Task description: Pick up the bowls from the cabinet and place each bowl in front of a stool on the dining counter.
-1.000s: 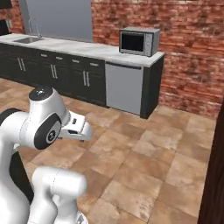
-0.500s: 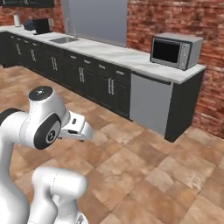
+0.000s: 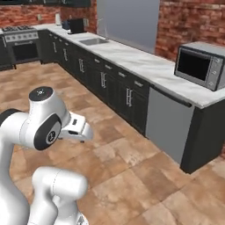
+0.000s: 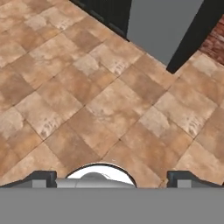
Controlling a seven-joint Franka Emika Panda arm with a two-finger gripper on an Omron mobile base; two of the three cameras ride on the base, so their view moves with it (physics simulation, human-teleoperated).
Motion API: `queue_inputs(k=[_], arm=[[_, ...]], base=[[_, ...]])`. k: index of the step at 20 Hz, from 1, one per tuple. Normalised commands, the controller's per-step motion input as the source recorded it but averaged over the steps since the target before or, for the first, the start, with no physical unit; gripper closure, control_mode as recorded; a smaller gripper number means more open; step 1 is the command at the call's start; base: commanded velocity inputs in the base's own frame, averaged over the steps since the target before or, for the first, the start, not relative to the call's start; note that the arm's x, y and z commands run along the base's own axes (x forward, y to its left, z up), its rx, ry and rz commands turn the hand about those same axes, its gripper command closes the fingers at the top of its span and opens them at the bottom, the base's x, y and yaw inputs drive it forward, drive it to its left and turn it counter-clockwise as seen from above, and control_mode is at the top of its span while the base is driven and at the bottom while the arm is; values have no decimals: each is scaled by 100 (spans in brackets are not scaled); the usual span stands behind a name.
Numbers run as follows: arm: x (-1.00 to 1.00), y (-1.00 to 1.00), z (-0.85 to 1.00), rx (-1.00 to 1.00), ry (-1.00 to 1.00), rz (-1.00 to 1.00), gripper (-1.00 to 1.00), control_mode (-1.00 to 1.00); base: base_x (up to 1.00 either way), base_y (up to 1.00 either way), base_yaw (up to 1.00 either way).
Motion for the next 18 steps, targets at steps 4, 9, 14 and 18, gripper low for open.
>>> queue_inputs(k=[4,9,14,18], arm=[[0,0,0,0,0,0,-100,100],[0,0,0,0,0,0,-100,100],[0,0,0,0,0,0,-100,100],[0,0,0,0,0,0,-100,100]], base=[[94,-35,69],[90,-36,66],[91,-14,37],[100,15,22]])
